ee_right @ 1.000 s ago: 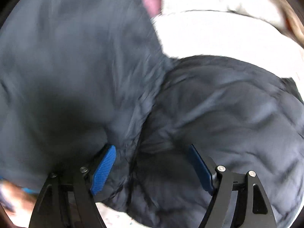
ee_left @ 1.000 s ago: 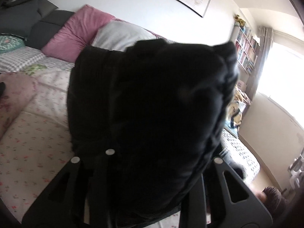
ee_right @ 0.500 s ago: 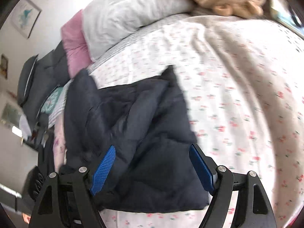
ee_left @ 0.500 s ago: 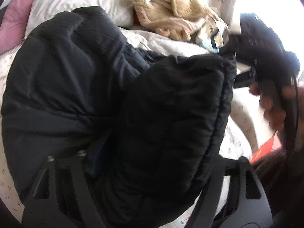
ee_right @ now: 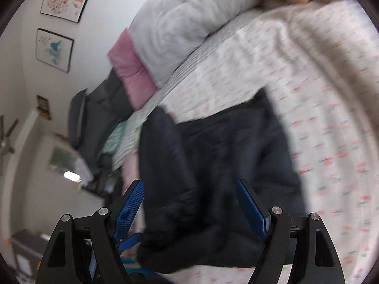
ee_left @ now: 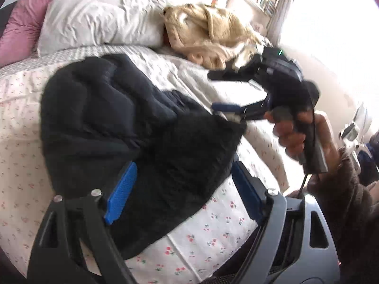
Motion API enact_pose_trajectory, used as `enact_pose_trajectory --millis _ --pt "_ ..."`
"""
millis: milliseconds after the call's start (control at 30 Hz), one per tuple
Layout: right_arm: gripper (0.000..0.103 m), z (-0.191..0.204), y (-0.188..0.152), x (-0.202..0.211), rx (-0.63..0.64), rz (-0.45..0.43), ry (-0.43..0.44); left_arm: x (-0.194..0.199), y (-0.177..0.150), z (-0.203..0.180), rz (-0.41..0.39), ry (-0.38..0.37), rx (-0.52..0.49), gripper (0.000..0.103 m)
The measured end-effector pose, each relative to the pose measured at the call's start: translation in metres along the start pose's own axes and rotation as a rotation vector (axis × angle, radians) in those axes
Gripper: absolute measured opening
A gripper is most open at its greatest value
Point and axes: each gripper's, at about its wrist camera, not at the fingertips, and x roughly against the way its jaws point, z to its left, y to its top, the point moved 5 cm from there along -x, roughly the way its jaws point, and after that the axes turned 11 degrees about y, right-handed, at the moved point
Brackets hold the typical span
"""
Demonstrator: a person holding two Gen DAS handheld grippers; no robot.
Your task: Fold large clothes
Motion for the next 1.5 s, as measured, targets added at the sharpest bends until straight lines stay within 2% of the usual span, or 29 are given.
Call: enact_pose_trajectory --millis 67,167,200,267,300,333,367,400,467,567,667,733,767,867,933,967,1000,1033,1067,1167,1367,1433,1500 --pt "0.081 0.001 0.006 -0.024 0.003 0.041 -0.007 0.003 0.006 0.019 -0.008 0.059 0.030 0.084" --pt "0.081 -0.001 0.016 -0.050 0.070 0.082 -0.144 -0.005 0.010 0.060 0.022 0.145 0.132 0.084" --pt "0.081 -0.001 0.017 -0.062 0.090 0.102 -0.166 -0.008 0.006 0.073 0.029 0.169 0.158 0.084" --pt "0.076 -0.001 0.016 -0.083 0.103 0.143 -0.148 -0.022 -0.004 0.096 0.049 0.237 0.190 0.084" --pt "0.060 0.000 0.014 -0.095 0.113 0.160 -0.131 -0.029 -0.008 0.107 0.056 0.275 0.206 0.084" --pt "0.038 0.002 0.012 -0.106 0.137 0.178 -0.129 -0.034 -0.011 0.117 0.061 0.304 0.233 0.083" --pt "0.027 0.004 0.010 -0.112 0.169 0.184 -0.140 -0.039 -0.013 0.127 0.066 0.308 0.278 0.082" --pt "0.014 0.012 0.007 -0.116 0.213 0.184 -0.145 -0.044 -0.013 0.129 0.065 0.299 0.307 0.080" --pt "0.010 0.029 0.003 -0.114 0.277 0.167 -0.131 -0.042 -0.010 0.137 0.032 0.265 0.385 0.079" --pt "0.008 0.059 -0.001 -0.081 0.336 0.100 -0.013 -0.038 -0.001 0.130 -0.029 0.199 0.421 0.079" --pt "0.007 0.066 -0.015 -0.041 0.399 0.071 -0.042 -0.042 0.005 0.103 -0.039 0.103 0.387 0.079" --pt "0.007 0.047 -0.031 -0.023 0.393 0.094 -0.094 -0.053 0.004 0.081 -0.008 0.065 0.334 0.079" --pt "0.008 0.026 -0.040 -0.015 0.365 0.114 -0.137 -0.059 0.002 0.070 0.012 0.061 0.302 0.079" --pt "0.017 -0.026 -0.049 0.001 0.232 0.161 -0.244 -0.077 -0.007 0.037 0.064 0.086 0.161 0.079" --pt "0.032 -0.042 -0.043 0.016 0.181 0.124 -0.232 -0.082 -0.010 0.022 0.075 0.111 0.102 0.079" --pt "0.042 -0.045 -0.037 0.027 0.162 0.087 -0.222 -0.084 -0.011 0.020 0.081 0.120 0.092 0.079" --pt "0.080 -0.047 -0.031 0.039 0.144 0.037 -0.216 -0.085 -0.011 0.017 0.083 0.122 0.093 0.079" --pt "0.098 -0.048 -0.026 0.050 0.129 -0.021 -0.212 -0.084 -0.012 0.016 0.083 0.119 0.097 0.079" --pt "0.098 -0.050 -0.021 0.058 0.110 -0.056 -0.204 -0.084 -0.012 0.015 0.083 0.116 0.103 0.079" --pt "0.098 -0.060 -0.018 0.063 0.010 -0.058 -0.129 -0.086 -0.013 0.017 0.080 0.109 0.111 0.079" --pt "0.098 -0.071 -0.019 0.005 -0.137 0.073 -0.104 -0.089 -0.014 0.014 0.084 0.103 0.096 0.079" --pt "0.097 -0.065 -0.015 -0.015 -0.125 0.085 -0.130 -0.090 -0.014 0.012 0.084 0.101 0.091 0.079" --pt "0.095 -0.048 -0.008 -0.033 -0.041 0.079 -0.173 -0.091 -0.014 0.009 0.083 0.101 0.082 0.079"
